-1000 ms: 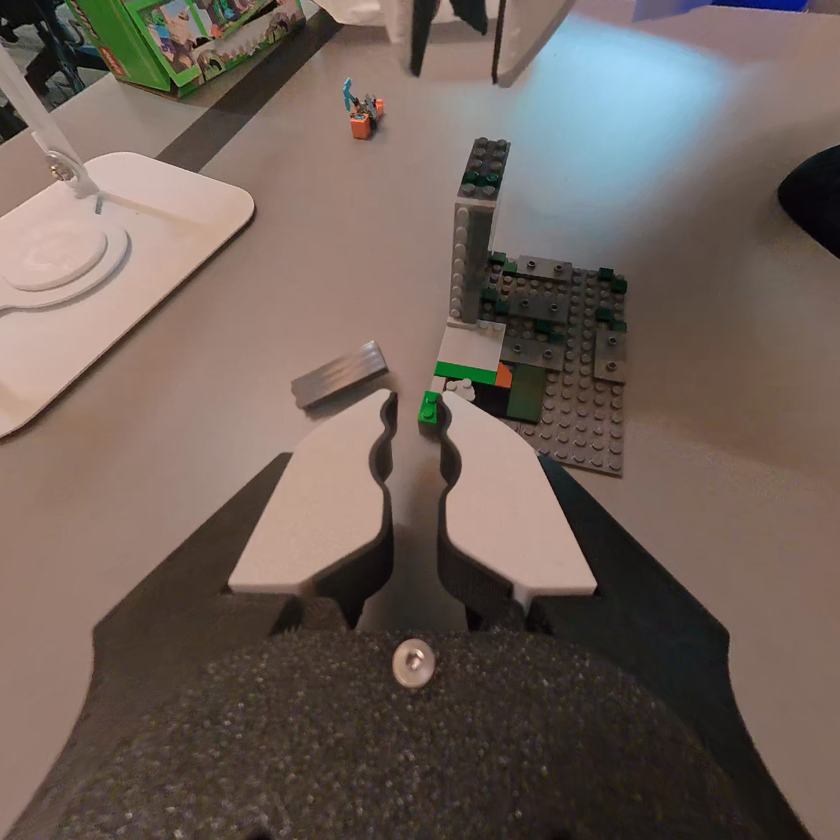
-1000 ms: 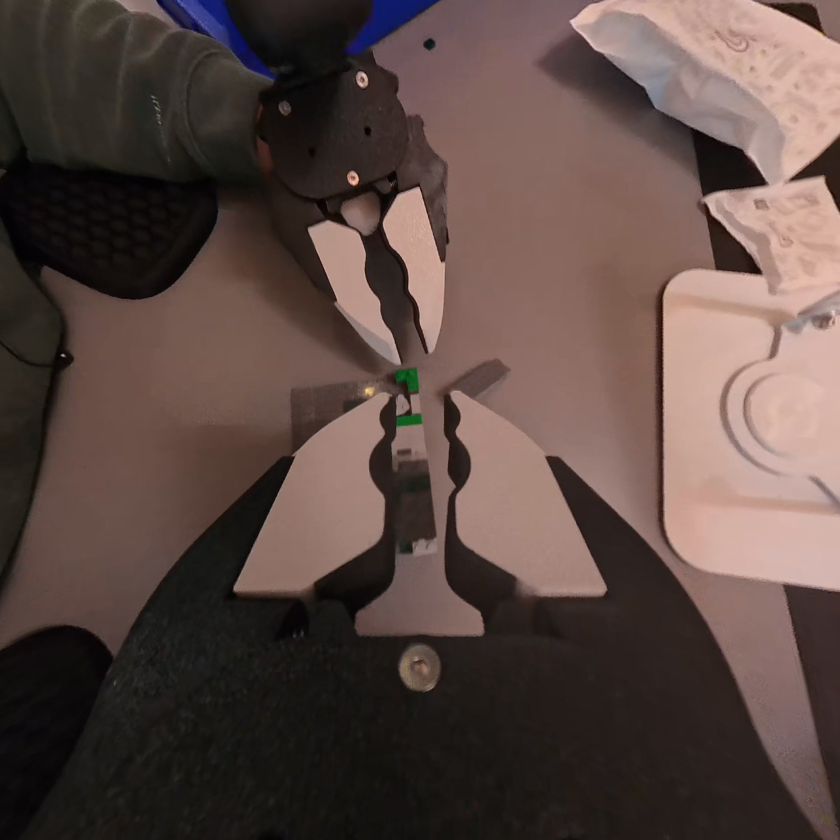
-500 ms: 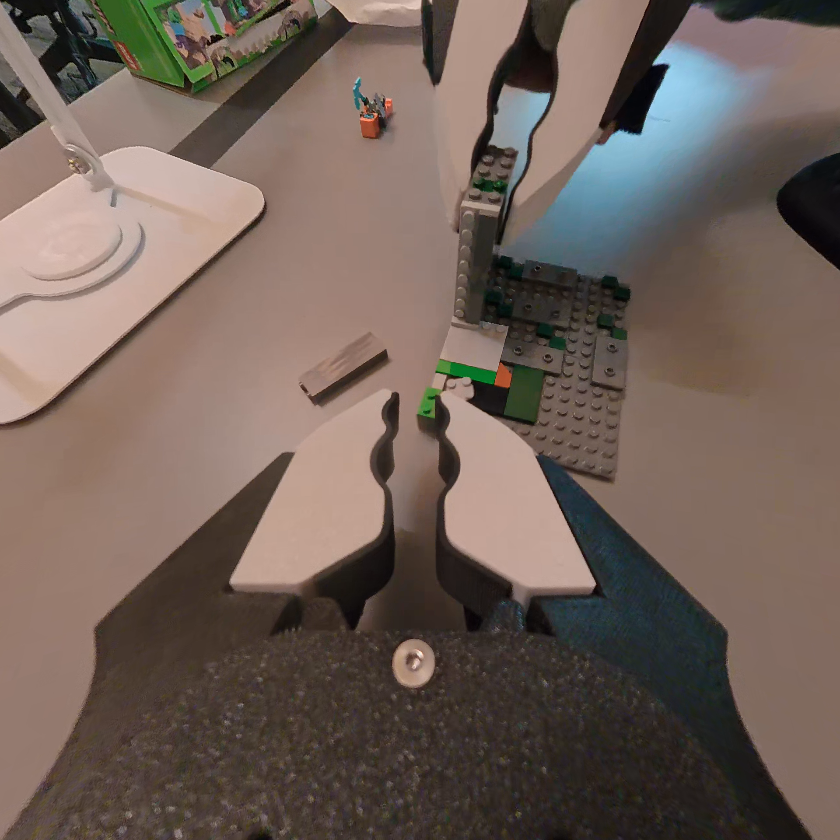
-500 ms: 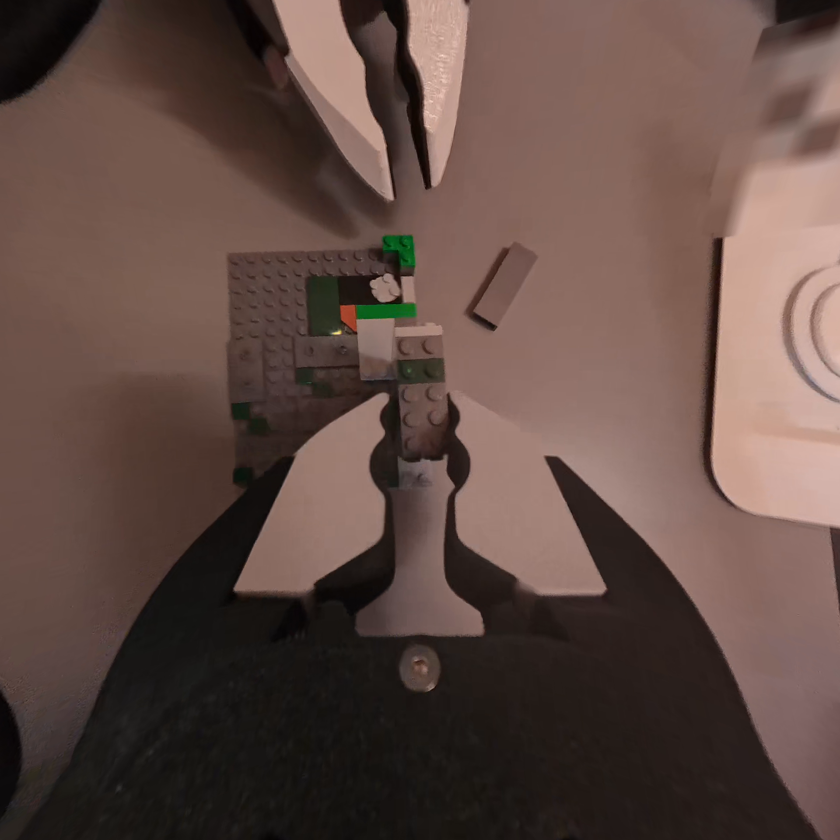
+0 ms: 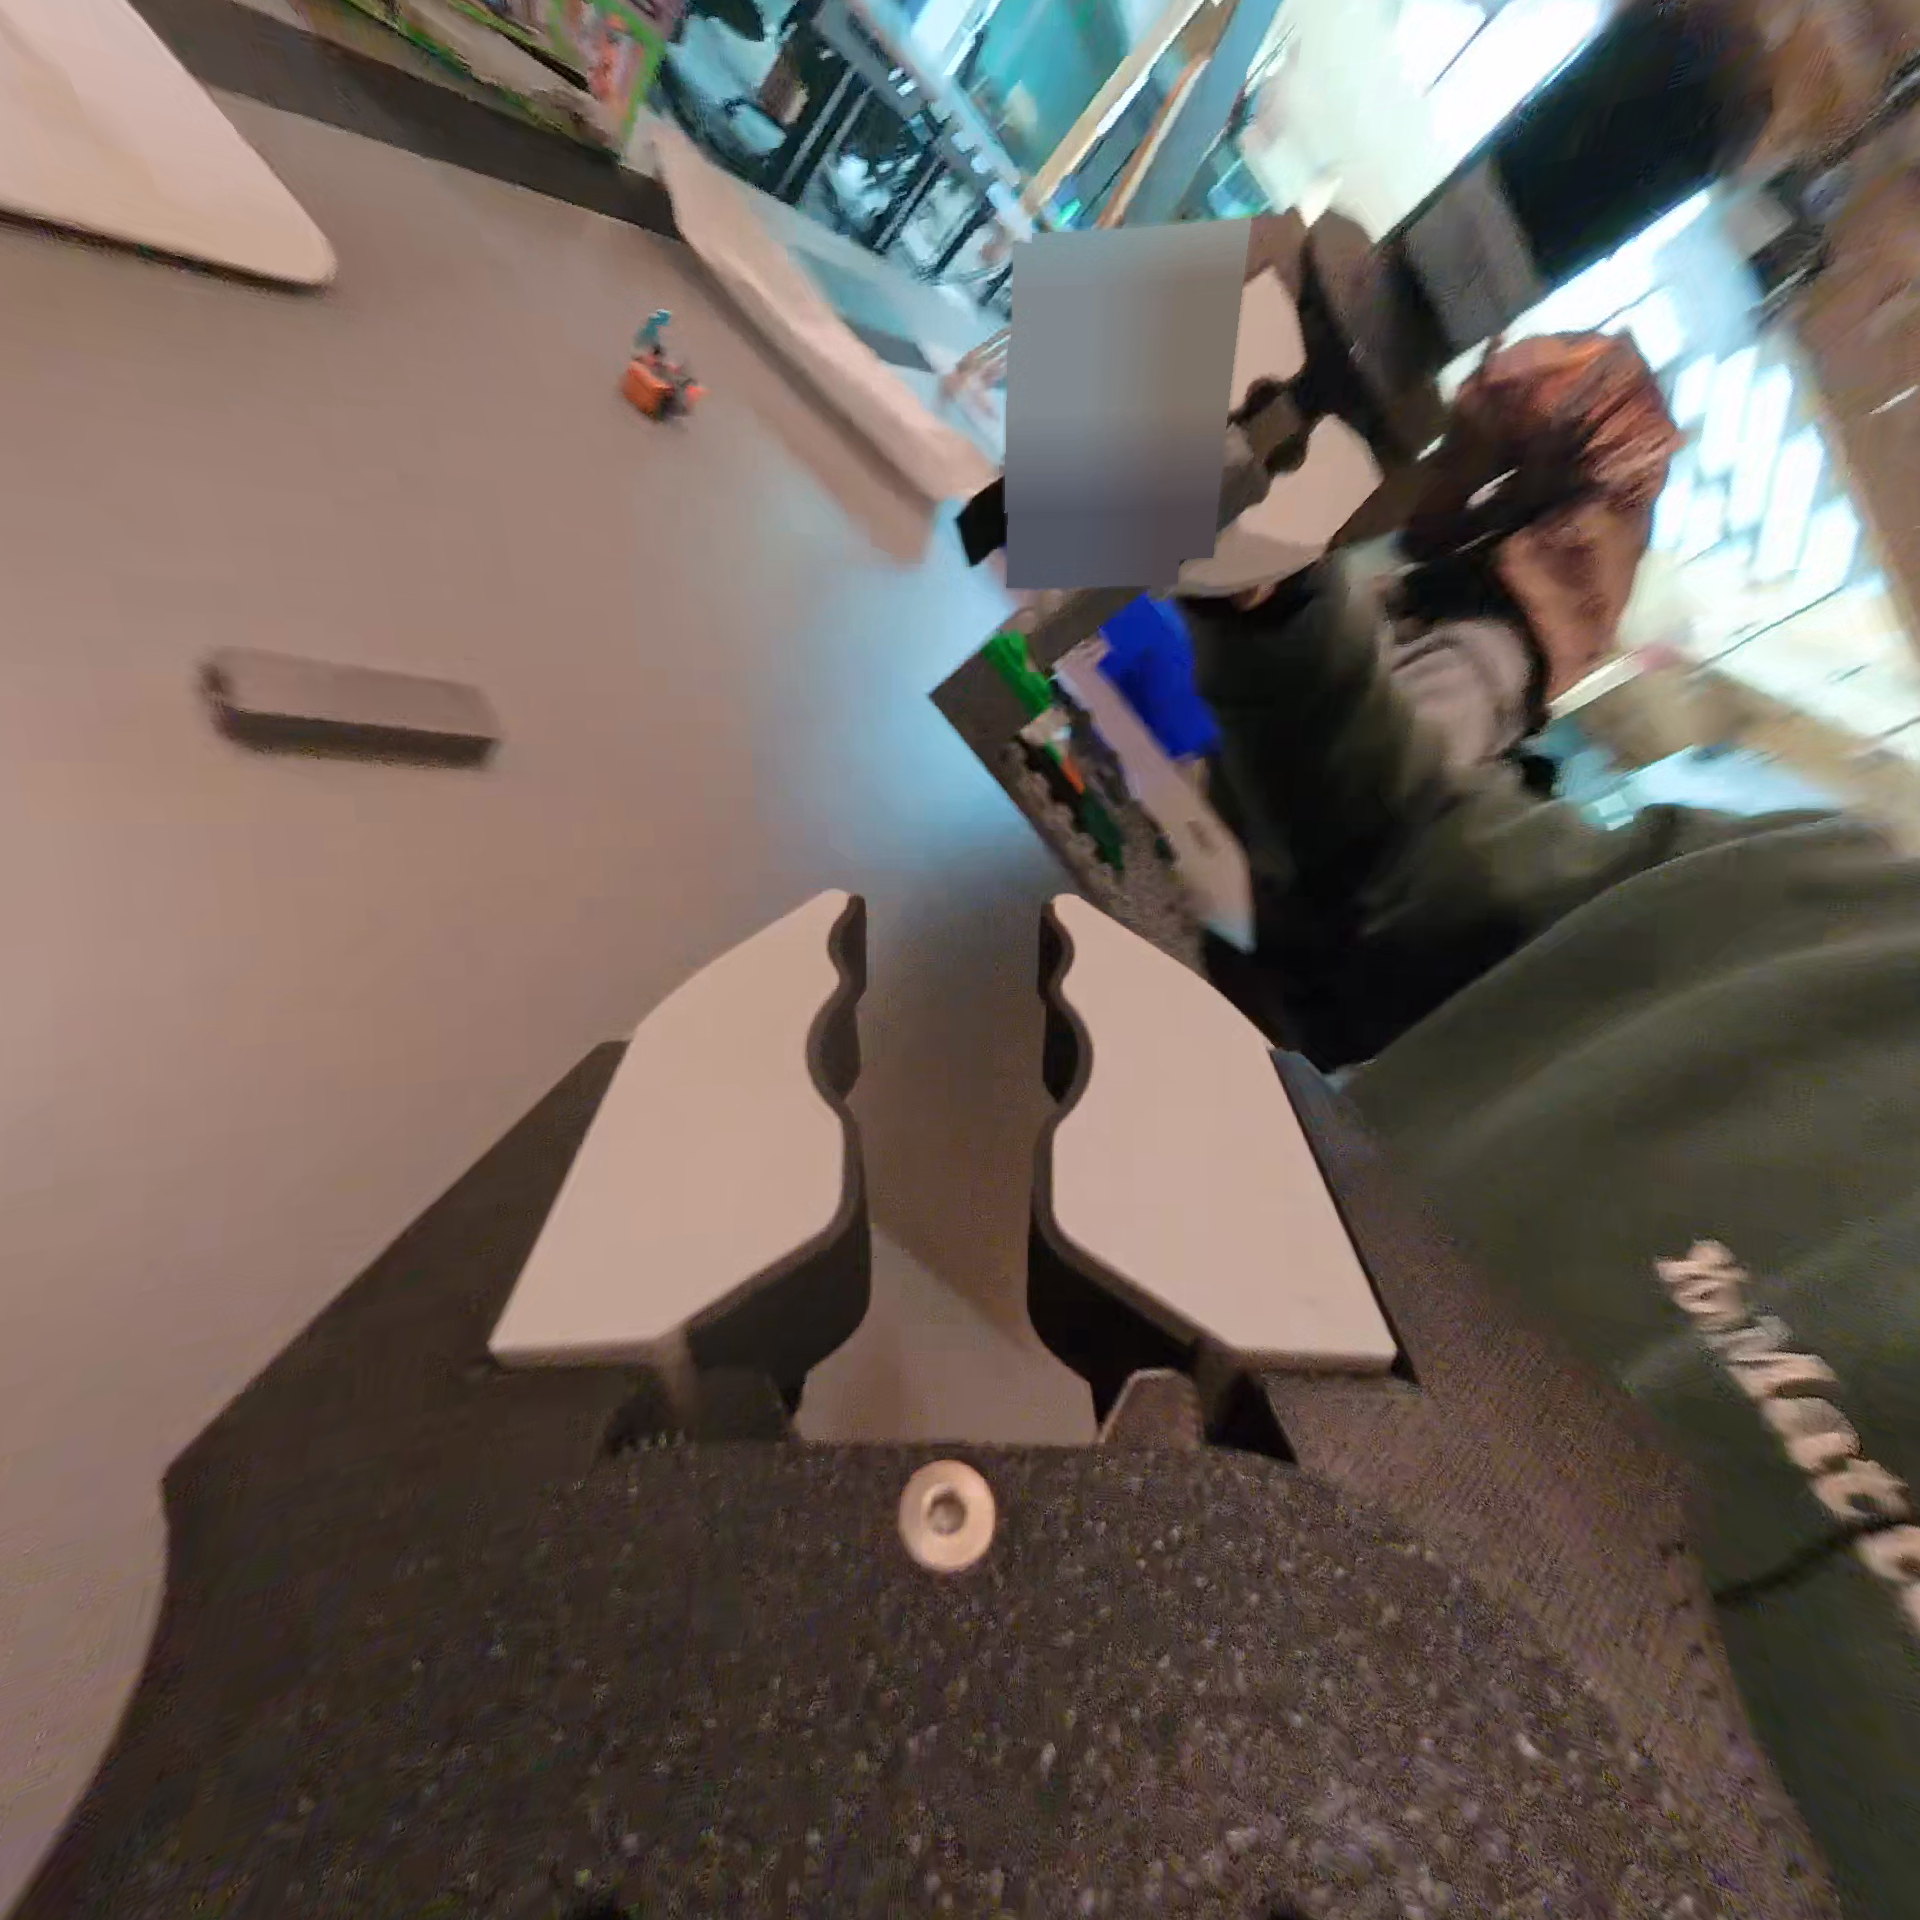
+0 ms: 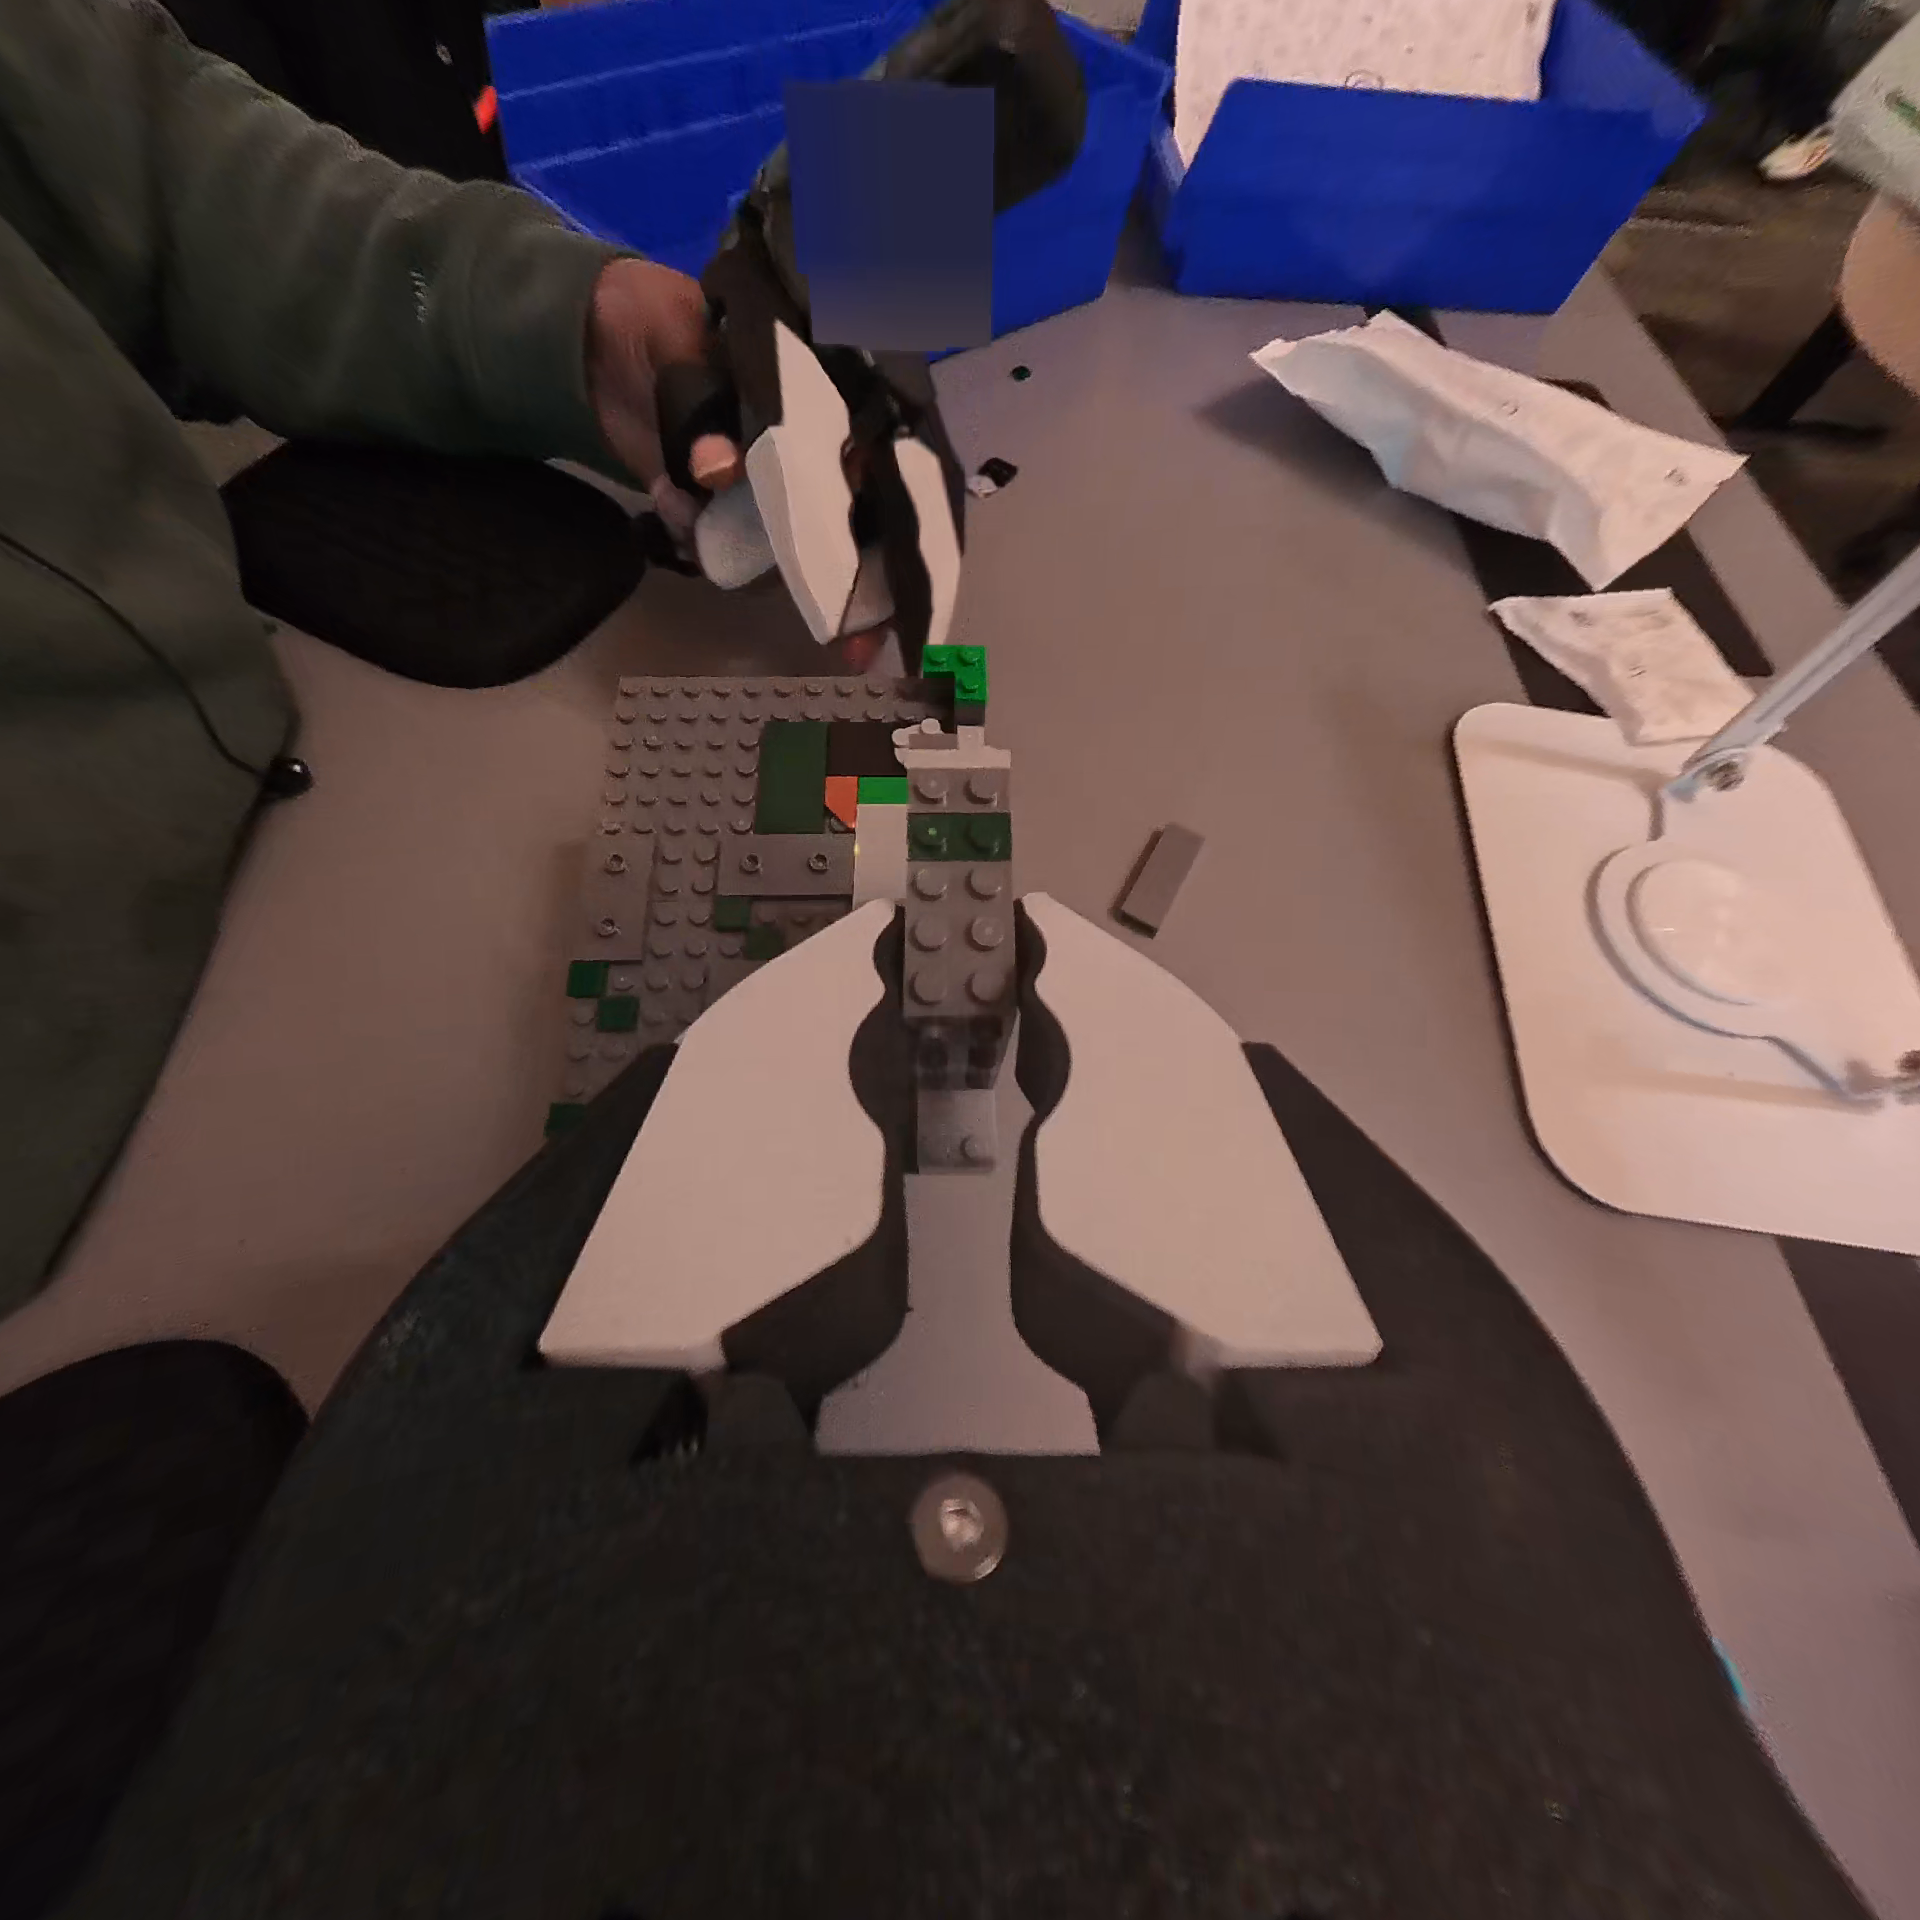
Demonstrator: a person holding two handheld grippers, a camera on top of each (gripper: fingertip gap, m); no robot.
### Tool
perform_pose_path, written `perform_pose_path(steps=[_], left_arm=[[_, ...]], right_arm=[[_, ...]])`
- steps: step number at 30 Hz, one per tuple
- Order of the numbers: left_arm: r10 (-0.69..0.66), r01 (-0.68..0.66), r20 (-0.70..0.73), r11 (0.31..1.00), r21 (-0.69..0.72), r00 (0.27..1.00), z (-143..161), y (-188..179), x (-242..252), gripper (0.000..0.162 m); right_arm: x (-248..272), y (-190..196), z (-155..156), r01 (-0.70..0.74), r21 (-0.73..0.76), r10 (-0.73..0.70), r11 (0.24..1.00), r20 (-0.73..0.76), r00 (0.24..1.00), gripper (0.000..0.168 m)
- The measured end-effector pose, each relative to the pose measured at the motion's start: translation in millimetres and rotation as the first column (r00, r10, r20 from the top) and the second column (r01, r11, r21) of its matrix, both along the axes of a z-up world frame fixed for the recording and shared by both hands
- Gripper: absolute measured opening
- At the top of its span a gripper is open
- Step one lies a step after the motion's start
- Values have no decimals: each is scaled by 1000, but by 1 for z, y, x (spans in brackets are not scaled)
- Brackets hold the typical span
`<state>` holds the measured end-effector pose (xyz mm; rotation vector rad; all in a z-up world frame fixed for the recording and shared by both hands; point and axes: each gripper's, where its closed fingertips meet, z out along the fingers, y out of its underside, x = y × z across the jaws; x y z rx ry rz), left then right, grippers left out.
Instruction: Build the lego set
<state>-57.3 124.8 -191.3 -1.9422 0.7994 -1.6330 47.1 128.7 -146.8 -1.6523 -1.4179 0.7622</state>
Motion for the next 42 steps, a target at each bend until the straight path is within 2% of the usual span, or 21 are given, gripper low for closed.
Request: perform_pose_path(steps=[2,7,13,16,18,28,29,31,33,35,37,42], left_arm=[[-9,11,33,999,-42,999,3,-9,5,30],[-27,28,16,997,-69,1000,-1,-25,17,33],[-63,61,-6,982,-177,998,-18,-41,30,33],[-90,98,46,966,-239,995,-15,-49,36,28],[-99,112,64,962,-247,993,-14,-51,38,18],[-68,157,242,915,-372,968,6,-49,33,7],[-63,156,251,917,-368,966,8,-49,32,7],[-61,157,267,921,-357,962,11,-47,30,7],[-60,154,274,929,-336,960,13,-45,27,7],[-51,145,288,937,-317,956,16,-41,23,6],[-46,146,314,942,-303,948,22,-38,19,6],[-57,150,337,955,-257,940,29,-39,20,6]], right_arm=[[0,-8,4,5,31,-5,999,8,1000,17],[-7,-27,-3,-9,40,9,999,14,1000,17],[-14,-37,-3,-25,35,26,999,-29,999,17],[-18,-40,-1,-33,40,35,999,-56,998,17],[-19,-40,-1,-36,41,38,998,-58,998,17],[-23,-42,11,-18,73,26,997,-106,994,19],[-23,-42,13,-12,78,21,997,-111,994,20],[-23,-42,19,6,75,4,997,-130,992,34],[-16,-41,22,43,30,-38,999,-141,989,46],[-2,-38,20,106,-39,-111,994,-172,979,48],[8,-40,10,136,-191,-178,972,-227,957,50],[-2,-61,-27,57,-550,-290,833,-346,892,58]])
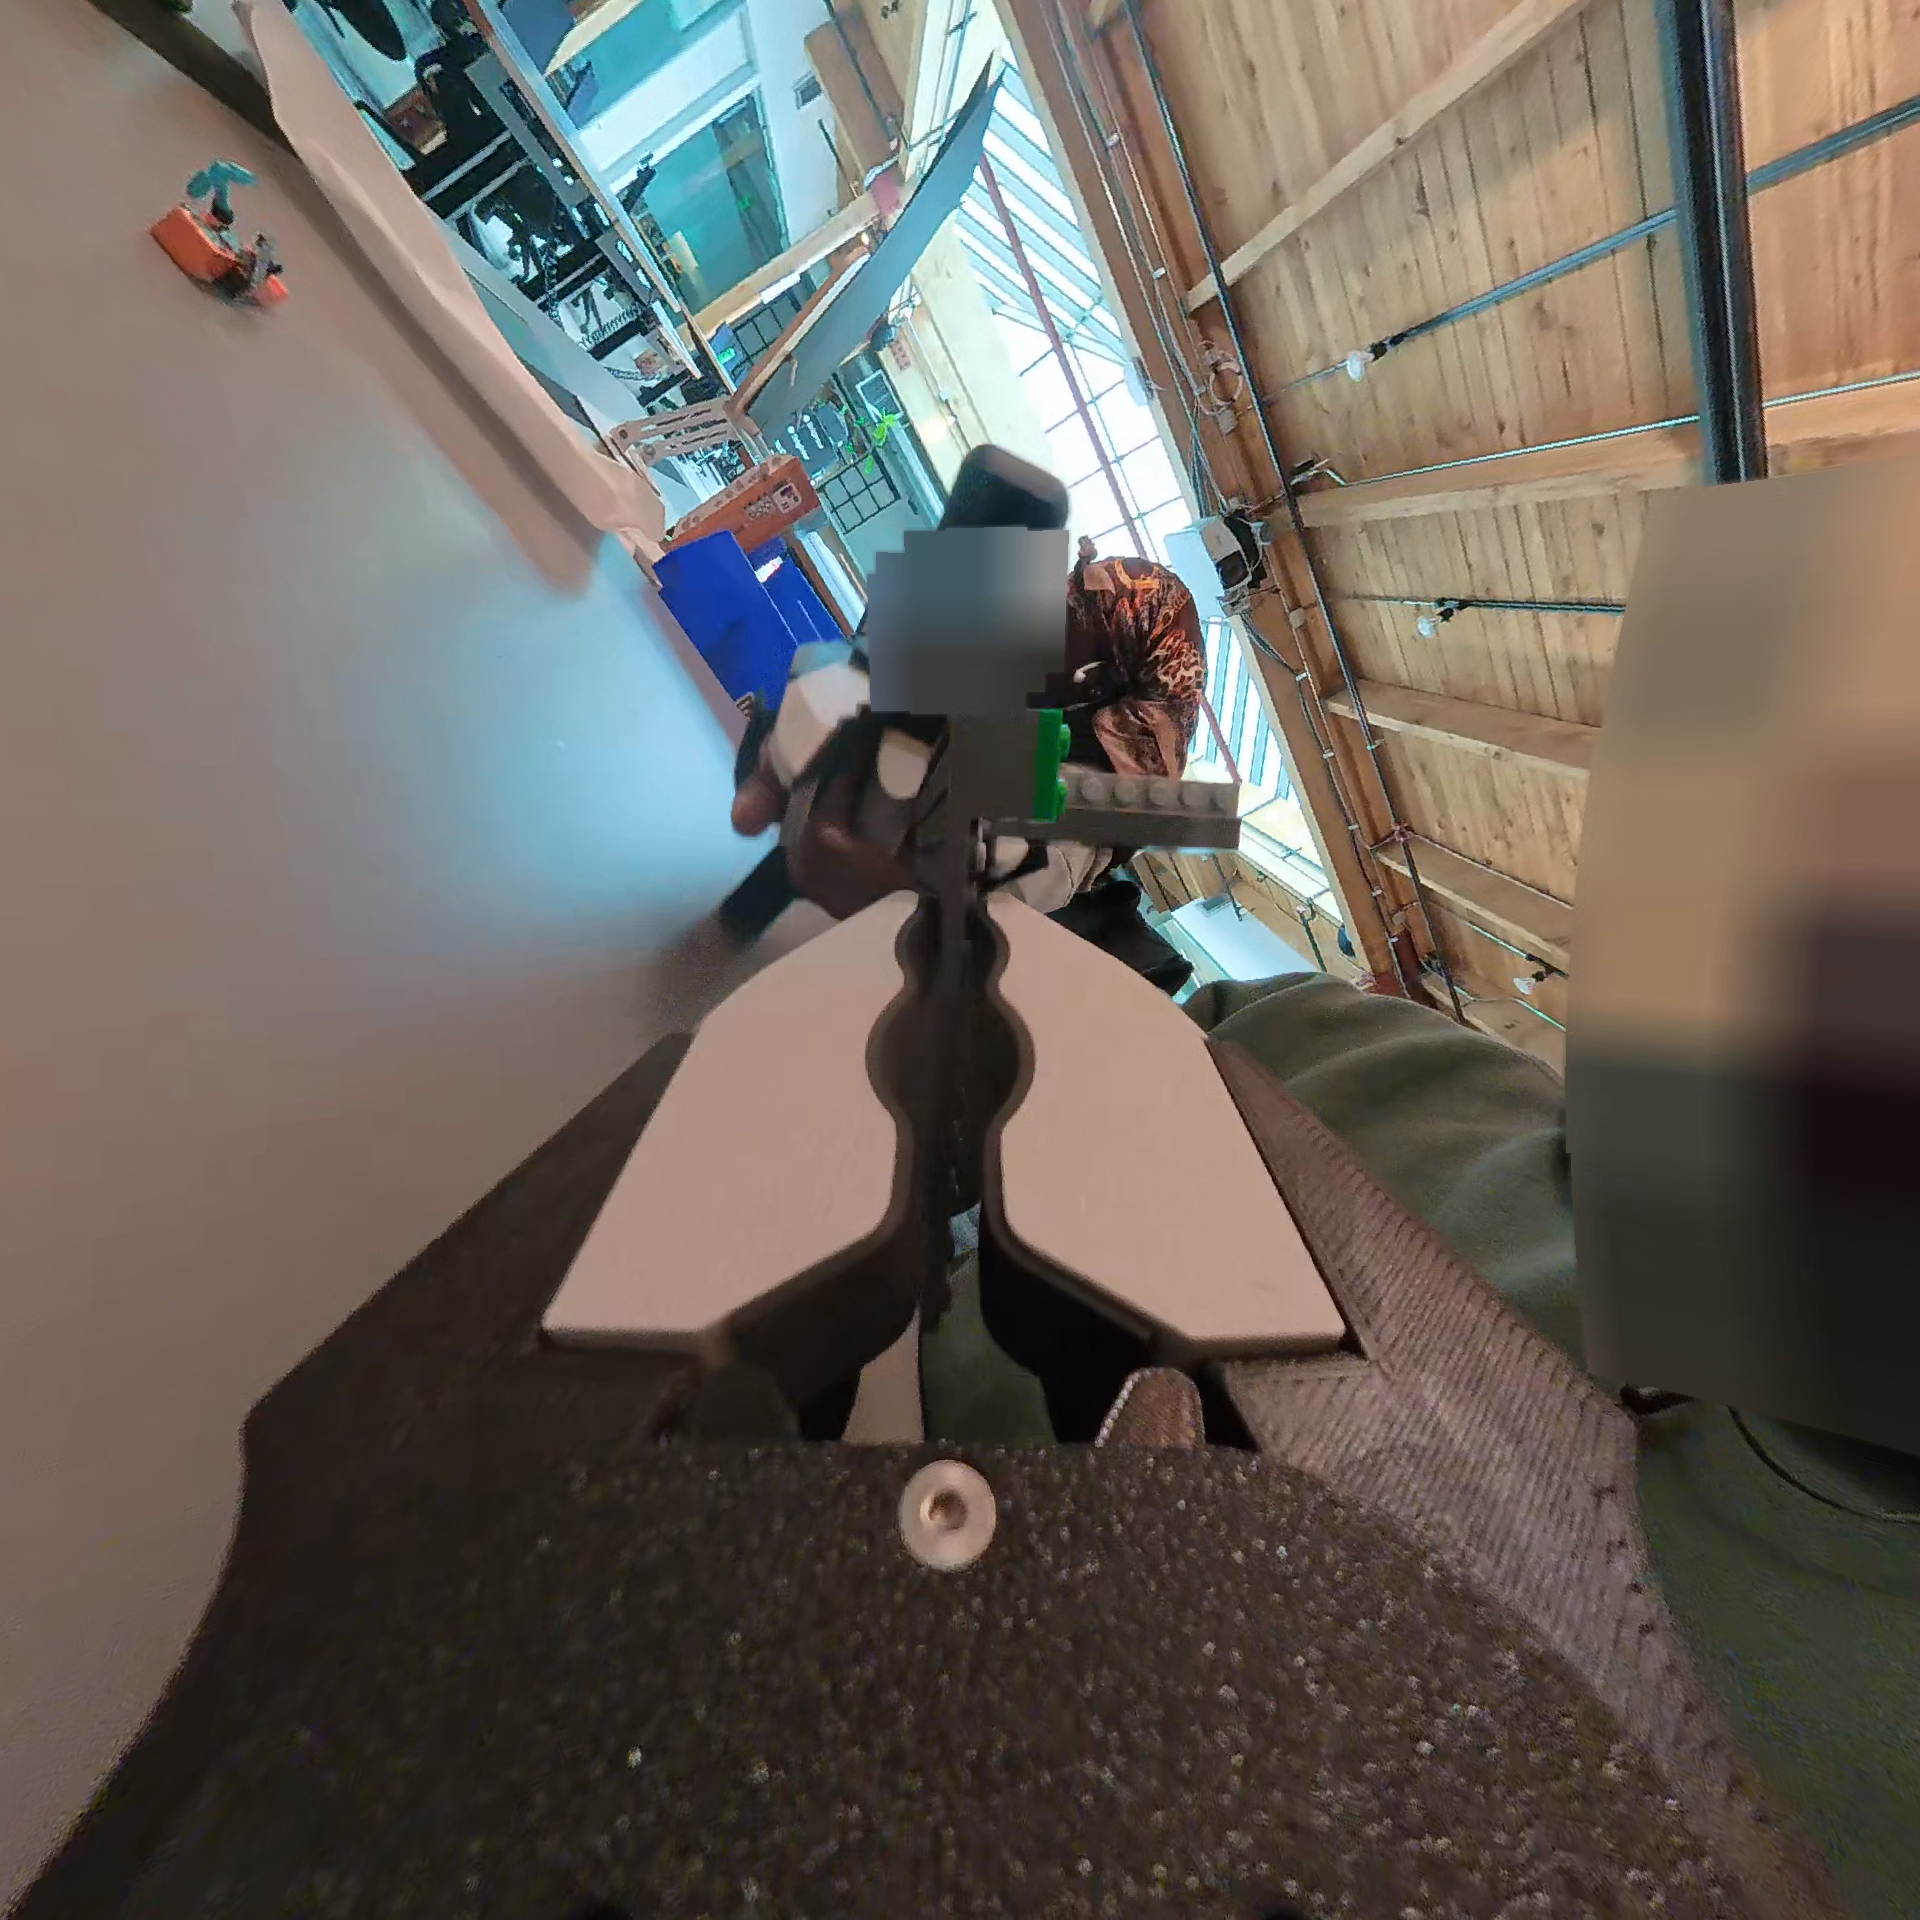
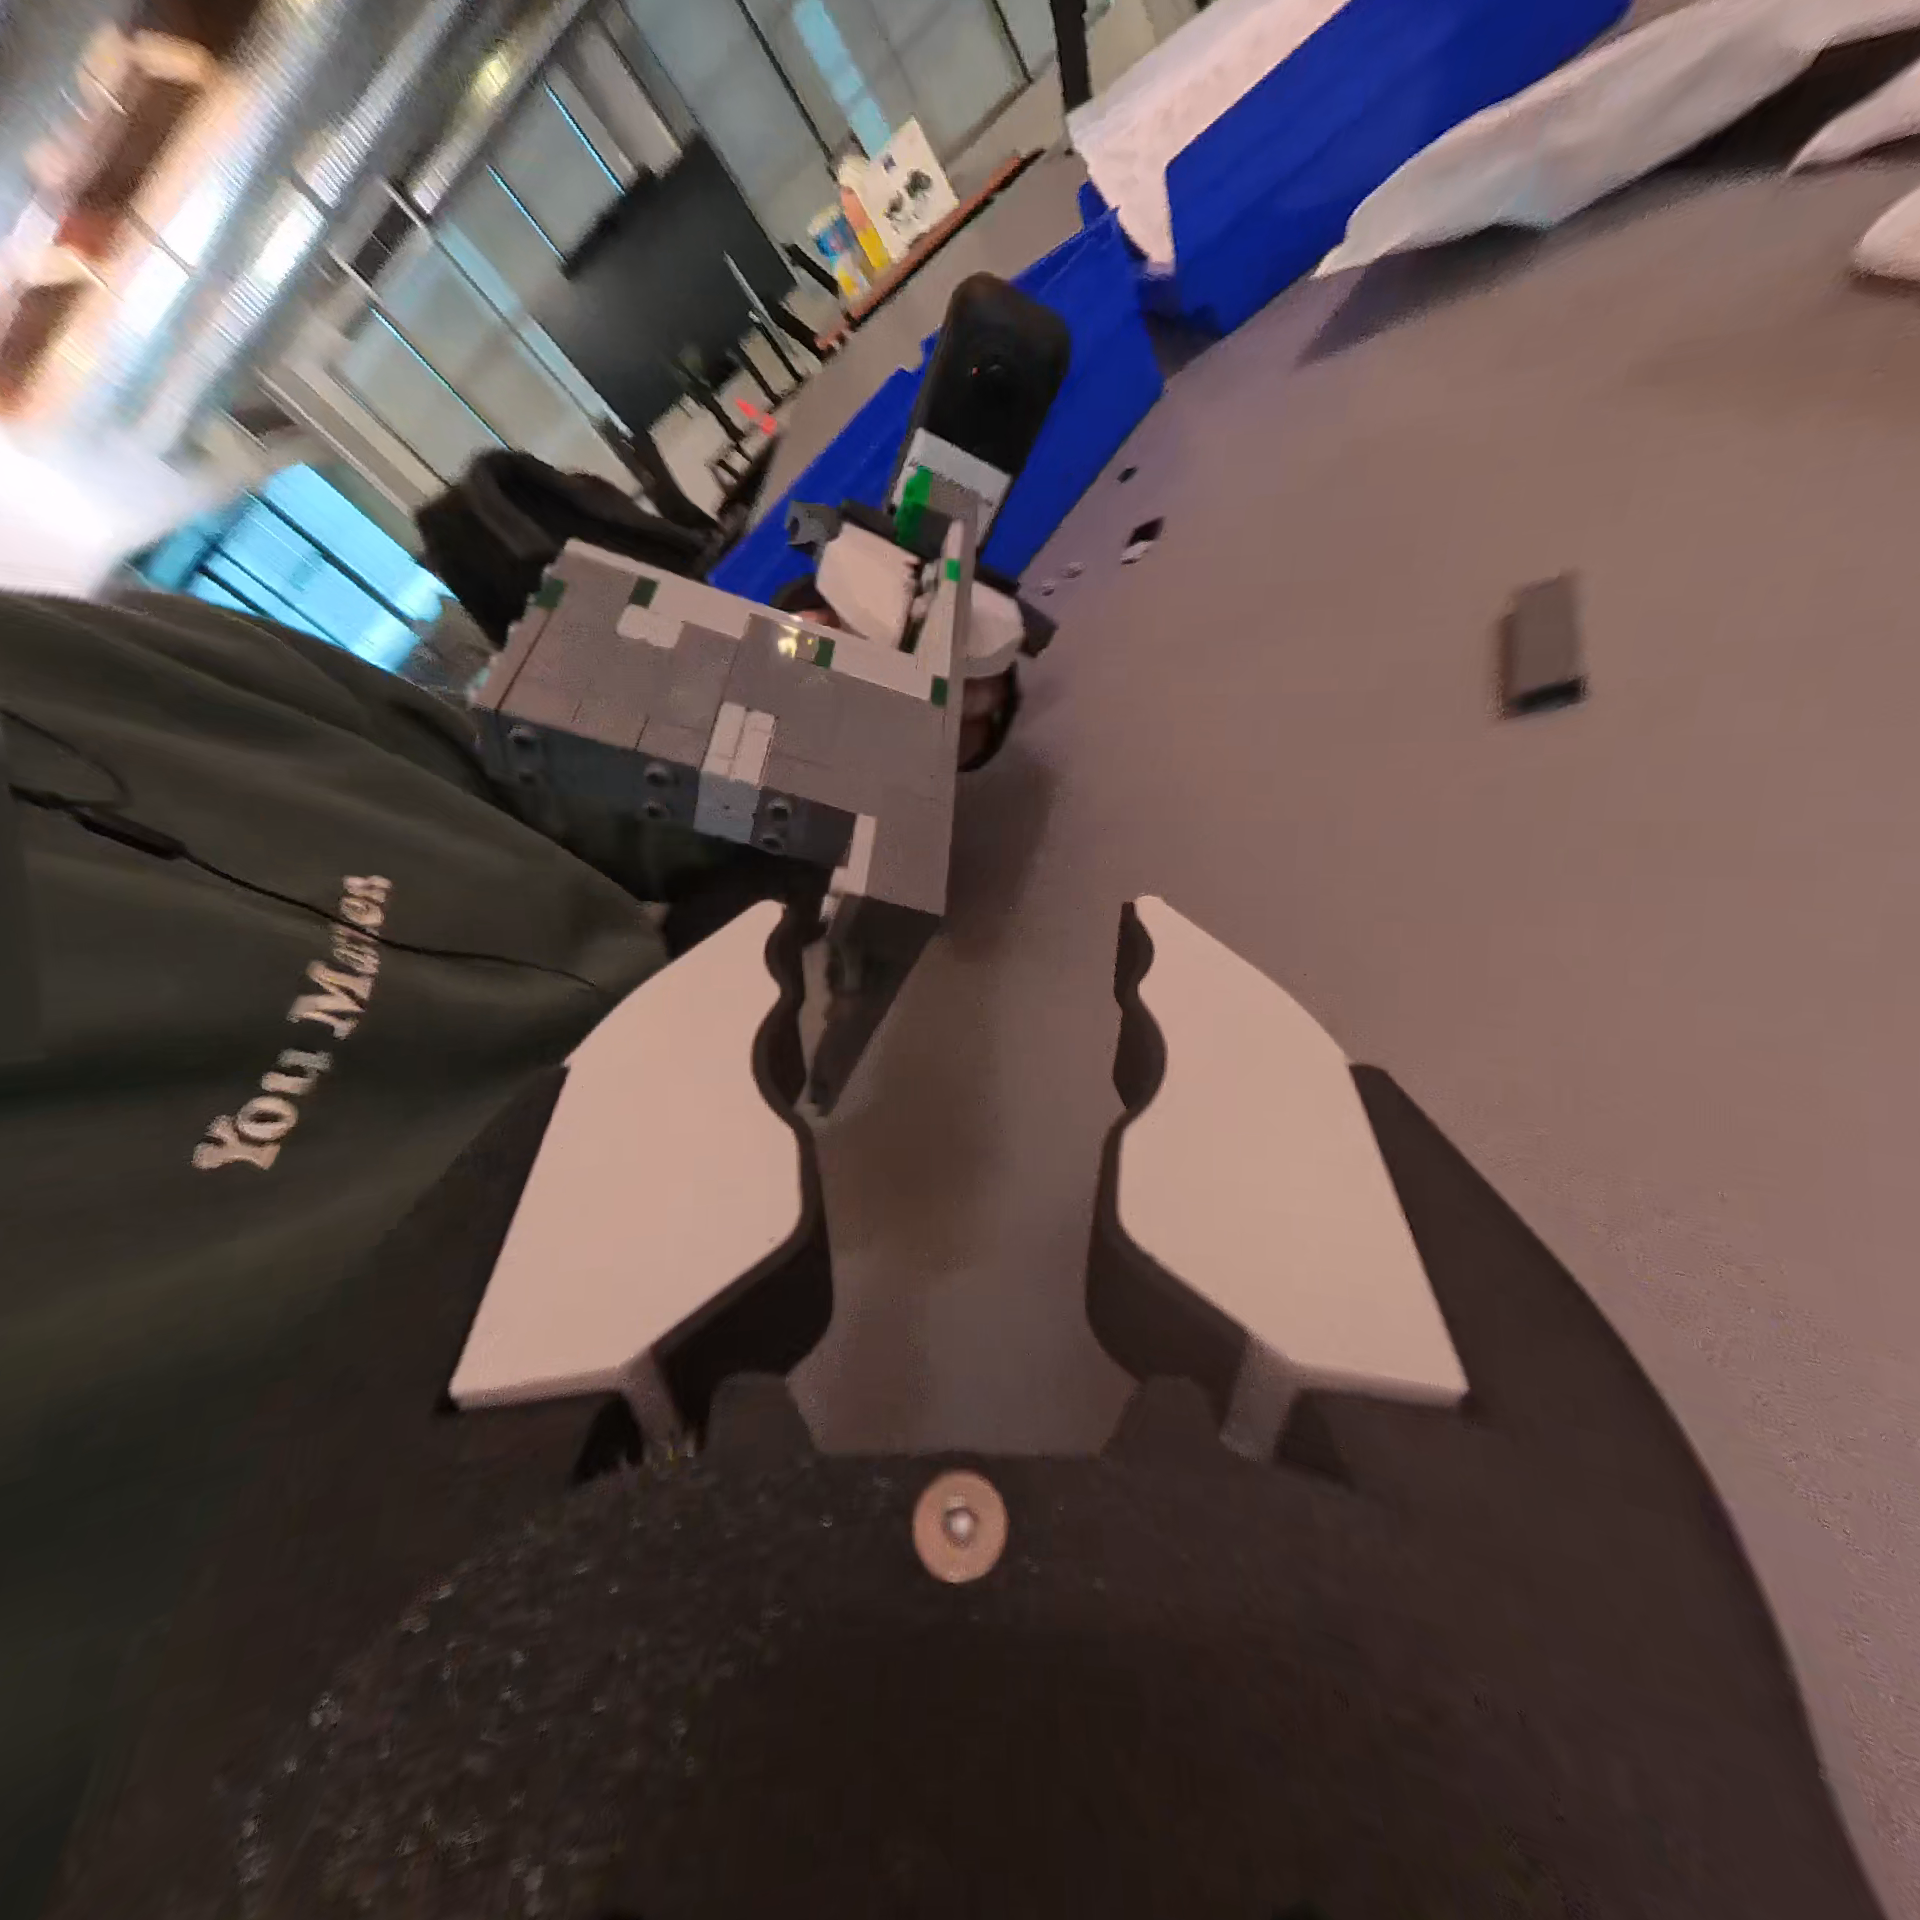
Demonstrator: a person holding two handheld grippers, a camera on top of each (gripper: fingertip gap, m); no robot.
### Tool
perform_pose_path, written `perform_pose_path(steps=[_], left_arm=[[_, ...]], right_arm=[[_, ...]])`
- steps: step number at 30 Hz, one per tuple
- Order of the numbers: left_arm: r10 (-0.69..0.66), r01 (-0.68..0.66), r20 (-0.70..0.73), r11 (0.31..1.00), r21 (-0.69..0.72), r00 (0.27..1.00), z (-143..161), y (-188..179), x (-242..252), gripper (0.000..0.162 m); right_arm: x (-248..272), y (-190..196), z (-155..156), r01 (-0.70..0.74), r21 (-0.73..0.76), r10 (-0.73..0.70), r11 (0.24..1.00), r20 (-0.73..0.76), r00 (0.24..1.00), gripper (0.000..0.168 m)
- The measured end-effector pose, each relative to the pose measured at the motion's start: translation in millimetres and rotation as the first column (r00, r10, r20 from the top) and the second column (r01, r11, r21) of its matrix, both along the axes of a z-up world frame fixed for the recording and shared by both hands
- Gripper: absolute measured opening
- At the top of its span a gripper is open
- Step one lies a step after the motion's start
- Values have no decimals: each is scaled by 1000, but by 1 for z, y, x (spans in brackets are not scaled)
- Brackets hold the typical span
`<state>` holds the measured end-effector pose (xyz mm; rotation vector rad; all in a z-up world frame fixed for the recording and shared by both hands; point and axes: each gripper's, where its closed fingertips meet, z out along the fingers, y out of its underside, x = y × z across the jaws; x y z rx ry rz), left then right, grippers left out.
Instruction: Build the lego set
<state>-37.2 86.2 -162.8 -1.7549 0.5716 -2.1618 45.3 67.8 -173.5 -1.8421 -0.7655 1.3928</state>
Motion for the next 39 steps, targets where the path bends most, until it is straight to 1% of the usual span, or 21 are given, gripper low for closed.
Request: perform_pose_path(steps=[3,6,9,10,12,15,19,21,24,28,31,34,37,38,39], left_arm=[[2,-2,9,1000,6,1000,1,-2,1,7],[8,-8,25,1000,20,1000,5,-2,1,7],[18,-21,39,998,61,999,10,-4,1,7],[20,-23,41,997,79,999,11,-5,2,7],[37,-42,51,992,119,998,14,-6,2,6],[67,-72,29,971,227,997,15,-7,1,6],[105,-94,-12,927,364,994,12,-7,1,7],[110,-87,-35,910,405,993,11,-8,0,13],[120,-69,-79,880,471,990,7,-10,-1,21],[95,2,-159,854,520,983,-5,-20,5,22],[90,8,-165,857,515,982,-8,-23,10,14],[42,27,-138,886,463,990,-4,-26,11,7],[14,36,-104,887,460,995,2,-29,7,6],[12,33,-92,884,466,996,5,-30,6,6],[6,34,-82,881,472,997,6,-31,5,6]], right_arm=[[-20,-17,-2,-56,-101,45,993,-115,992,58],[-37,-25,3,-93,-102,77,990,-151,986,53],[-48,-22,6,-85,-70,74,994,-152,986,39],[-51,-21,7,-83,-68,71,994,-159,985,32],[-55,-19,11,-72,-64,59,995,-187,981,23],[-56,-13,10,-39,-58,27,998,-199,980,17],[-55,-9,7,-10,-84,-6,996,-195,981,15],[-55,-7,7,7,-88,-24,996,-191,981,14],[-55,-4,7,22,-120,-47,993,-207,977,14],[-54,0,11,52,-111,-76,992,-224,972,14],[-57,-2,13,54,-83,-71,995,-215,974,14],[-58,-3,15,72,-41,-79,997,-208,975,14],[-61,-8,18,49,1,-48,999,-202,978,16],[-61,-11,18,31,15,-28,999,-190,981,17],[-62,-13,17,13,29,-8,999,-176,984,24]])
